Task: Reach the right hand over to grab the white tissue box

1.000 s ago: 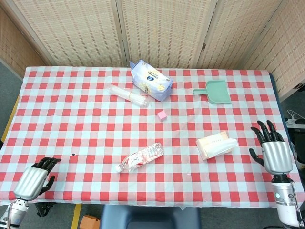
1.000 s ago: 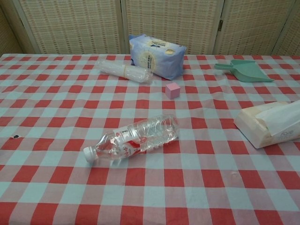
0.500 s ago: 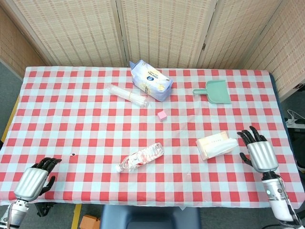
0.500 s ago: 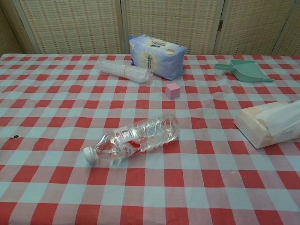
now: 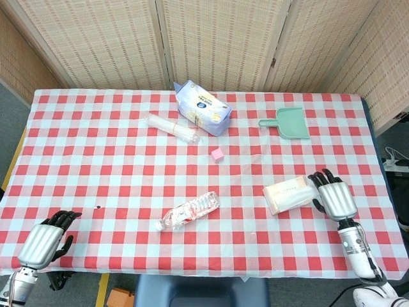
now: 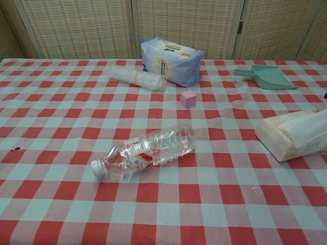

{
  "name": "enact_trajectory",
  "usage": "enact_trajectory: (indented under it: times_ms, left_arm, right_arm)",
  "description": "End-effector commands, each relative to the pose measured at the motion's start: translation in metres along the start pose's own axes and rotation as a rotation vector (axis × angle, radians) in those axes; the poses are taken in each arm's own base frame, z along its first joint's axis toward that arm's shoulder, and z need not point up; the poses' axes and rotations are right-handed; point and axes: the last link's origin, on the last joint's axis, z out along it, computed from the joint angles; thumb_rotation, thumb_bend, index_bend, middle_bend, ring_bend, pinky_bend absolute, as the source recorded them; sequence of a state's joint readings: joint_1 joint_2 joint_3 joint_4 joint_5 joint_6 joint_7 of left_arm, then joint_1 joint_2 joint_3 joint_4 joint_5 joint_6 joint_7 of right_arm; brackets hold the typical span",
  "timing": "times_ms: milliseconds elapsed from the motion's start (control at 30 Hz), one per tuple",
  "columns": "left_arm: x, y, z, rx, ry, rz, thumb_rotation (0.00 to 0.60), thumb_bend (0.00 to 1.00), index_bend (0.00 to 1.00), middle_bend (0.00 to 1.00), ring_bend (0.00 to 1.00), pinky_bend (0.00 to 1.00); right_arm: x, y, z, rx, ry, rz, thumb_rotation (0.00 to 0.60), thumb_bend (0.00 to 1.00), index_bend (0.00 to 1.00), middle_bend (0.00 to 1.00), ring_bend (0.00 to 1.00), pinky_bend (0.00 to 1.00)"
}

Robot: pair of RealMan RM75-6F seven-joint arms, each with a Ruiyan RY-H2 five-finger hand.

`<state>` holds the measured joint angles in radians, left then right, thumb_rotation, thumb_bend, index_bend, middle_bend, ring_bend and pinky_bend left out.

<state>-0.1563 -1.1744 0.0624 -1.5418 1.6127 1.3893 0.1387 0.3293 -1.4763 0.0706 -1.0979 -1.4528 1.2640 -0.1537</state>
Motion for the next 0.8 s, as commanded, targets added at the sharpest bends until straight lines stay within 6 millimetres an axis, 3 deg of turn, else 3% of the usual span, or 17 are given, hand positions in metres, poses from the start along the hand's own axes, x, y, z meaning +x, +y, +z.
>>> enact_trajectory:
  times_ms: [33,567,800]
  left_arm:
    - [0.0,0.0,0.0,0.0,-0.001,0.0,0.6,0.53,0.21,0.23,0.18,0.45]
    - [0.0,0.001,0.0,-0.002,0.003,0.0,0.6,0.53,0.21,0.23,0.18,0.45]
    - [0.001,0.0,0.0,-0.002,0.007,0.0,0.6,0.53,0.21,0.23,0.18,0.45]
  right_arm:
    - [-0.006,-0.004,0.007,0.014,0.009,0.016,0.6,0.2,0.3,0.29,0.17,0.49]
    - [-0.017,-0.013,0.019,0.089,0.046,0.055,0.6,0.2,0.4,0.39,0.27,0.59]
    - [-0.009,-0.019,0.022,0.109,0.085,0.054,0.6,0.32,0.46,0.41,0.29,0.62]
